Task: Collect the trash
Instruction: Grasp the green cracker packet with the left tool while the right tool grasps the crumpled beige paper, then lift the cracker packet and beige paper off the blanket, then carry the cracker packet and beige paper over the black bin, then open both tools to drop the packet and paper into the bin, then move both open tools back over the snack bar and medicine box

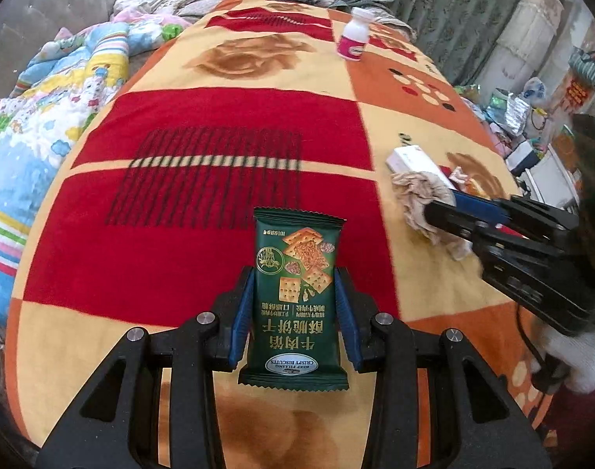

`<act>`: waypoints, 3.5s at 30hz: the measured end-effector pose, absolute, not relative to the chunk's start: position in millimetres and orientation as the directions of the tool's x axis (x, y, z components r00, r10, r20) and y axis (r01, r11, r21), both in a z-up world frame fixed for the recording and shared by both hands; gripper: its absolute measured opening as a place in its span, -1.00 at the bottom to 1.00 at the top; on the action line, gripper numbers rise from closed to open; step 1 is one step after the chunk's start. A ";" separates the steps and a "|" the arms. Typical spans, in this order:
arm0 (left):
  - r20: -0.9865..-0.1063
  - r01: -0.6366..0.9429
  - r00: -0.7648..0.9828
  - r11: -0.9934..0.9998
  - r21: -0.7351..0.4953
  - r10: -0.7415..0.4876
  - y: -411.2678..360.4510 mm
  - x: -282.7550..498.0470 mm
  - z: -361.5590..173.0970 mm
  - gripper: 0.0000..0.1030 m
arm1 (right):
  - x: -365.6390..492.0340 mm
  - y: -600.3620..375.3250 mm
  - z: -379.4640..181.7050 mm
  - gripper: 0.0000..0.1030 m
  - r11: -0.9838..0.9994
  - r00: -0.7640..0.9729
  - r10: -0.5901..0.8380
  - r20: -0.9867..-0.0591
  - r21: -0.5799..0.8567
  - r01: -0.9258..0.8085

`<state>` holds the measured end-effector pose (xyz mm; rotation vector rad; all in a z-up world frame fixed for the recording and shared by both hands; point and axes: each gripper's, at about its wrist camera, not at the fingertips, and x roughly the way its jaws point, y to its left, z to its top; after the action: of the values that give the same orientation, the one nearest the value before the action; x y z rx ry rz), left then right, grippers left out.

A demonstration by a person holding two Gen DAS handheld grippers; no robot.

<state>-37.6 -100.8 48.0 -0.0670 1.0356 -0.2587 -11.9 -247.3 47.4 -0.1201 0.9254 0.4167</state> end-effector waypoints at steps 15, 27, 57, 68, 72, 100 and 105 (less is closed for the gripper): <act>-0.811 0.308 0.497 0.937 -0.166 -0.307 -180.8 -70.4 66.5 -0.27 | -112.9 -317.8 85.5 -0.53 0.939 0.602 0.318 -0.733 0.153 -0.309; -0.805 0.397 0.483 0.906 -0.149 -0.344 -239.6 -87.1 74.4 -0.27 | -148.9 -373.8 93.0 -0.53 0.959 0.648 0.280 -0.709 0.178 -0.219; -0.799 0.646 0.342 0.741 -0.184 -0.495 -417.9 -126.6 78.4 -0.27 | -229.6 -564.2 89.4 -0.53 0.966 0.702 0.037 -0.711 0.206 0.158; -0.800 0.687 0.272 0.690 -0.228 -0.535 -474.2 -125.5 73.4 -0.27 | -244.3 -616.8 69.7 -0.53 0.935 0.685 -0.006 -0.729 0.239 0.263; -0.795 0.692 0.236 0.671 -0.266 -0.559 -489.4 -123.3 70.9 -0.27 | -245.2 -628.5 63.7 -0.53 0.924 0.681 -0.013 -0.733 0.252 0.288; -0.789 0.635 0.232 0.703 -0.320 -0.568 -475.9 -108.4 66.8 0.03 | -241.1 -638.5 51.8 -0.08 0.892 0.653 -0.009 -0.757 0.289 0.347; -0.801 0.602 0.266 0.742 -0.296 -0.536 -453.5 -100.3 64.2 0.03 | -235.1 -622.7 52.6 -0.05 0.899 0.651 0.005 -0.759 0.289 0.330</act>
<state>-100.3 -453.5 64.2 0.0723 1.0501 -0.7689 -235.1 -622.7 52.6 0.4277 0.8475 -0.1905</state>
